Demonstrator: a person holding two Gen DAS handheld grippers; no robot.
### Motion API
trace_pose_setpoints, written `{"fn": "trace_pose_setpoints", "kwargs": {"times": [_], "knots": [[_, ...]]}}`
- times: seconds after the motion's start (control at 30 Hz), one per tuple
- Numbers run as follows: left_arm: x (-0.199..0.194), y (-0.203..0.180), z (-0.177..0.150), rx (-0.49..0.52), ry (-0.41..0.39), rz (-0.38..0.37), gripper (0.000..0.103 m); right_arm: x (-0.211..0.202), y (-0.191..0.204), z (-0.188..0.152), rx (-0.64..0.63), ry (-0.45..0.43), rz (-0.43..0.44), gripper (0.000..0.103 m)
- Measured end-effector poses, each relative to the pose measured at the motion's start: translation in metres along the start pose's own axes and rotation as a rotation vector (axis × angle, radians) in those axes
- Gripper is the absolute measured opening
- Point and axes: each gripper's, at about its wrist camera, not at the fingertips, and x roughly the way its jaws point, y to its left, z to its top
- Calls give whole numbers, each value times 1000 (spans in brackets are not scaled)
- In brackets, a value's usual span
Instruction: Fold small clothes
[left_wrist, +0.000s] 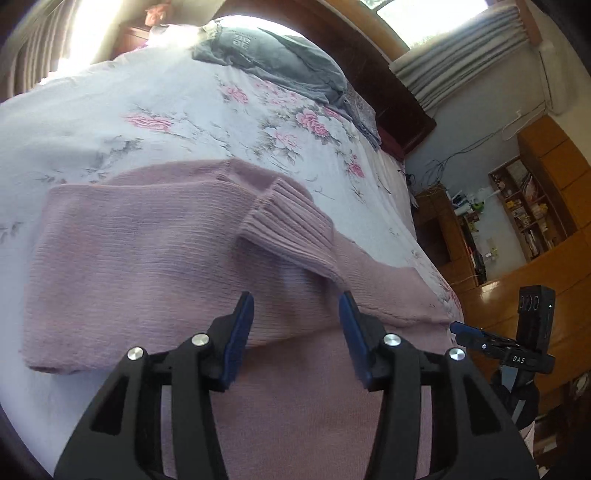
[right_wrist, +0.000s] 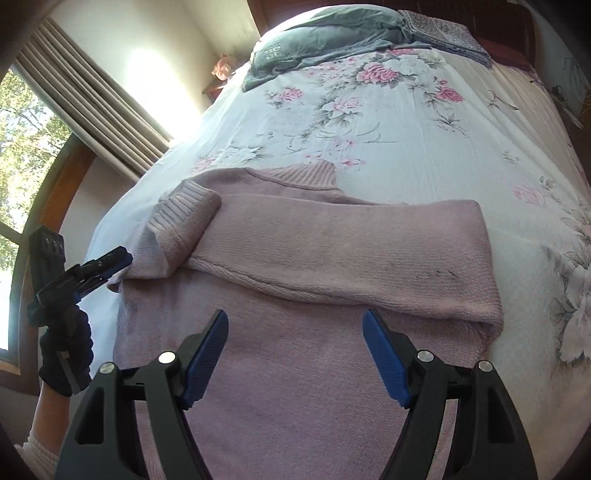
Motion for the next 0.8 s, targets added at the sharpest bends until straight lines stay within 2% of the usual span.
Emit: {"fn": "trace_pose_setpoints", "kwargs": {"times": [0.1,0.27,0.37,0.43,0.47,0.53,0.57,0.6,0.67,0.8], "knots": [[-28,39,2,-78,-51,110,47,29,29,24,-4,51,93,76],[-64,75,-2,-141,-95,206,47,85,67,59,62,146,222,76],[-79,88,-5,-155,-105,214,47,114,79,73,104,183,225,76],[-85,94,-7,-155,-107,219,47,131,80,76,134,212,224,71],[-87,96,-7,-155,-108,223,48,136,80,78,149,219,237,66],[-88,98,-7,-162,-107,221,48,141,79,80,170,236,266,45],[-86,98,-5,-165,-103,217,48,142,79,80,173,246,289,22],[-83,96,-5,-165,-101,213,48,139,79,79,171,244,304,17],[-77,88,-1,-154,-100,202,48,122,81,80,131,203,315,13],[-62,60,9,-89,-100,178,48,66,73,80,78,92,338,12]]}}
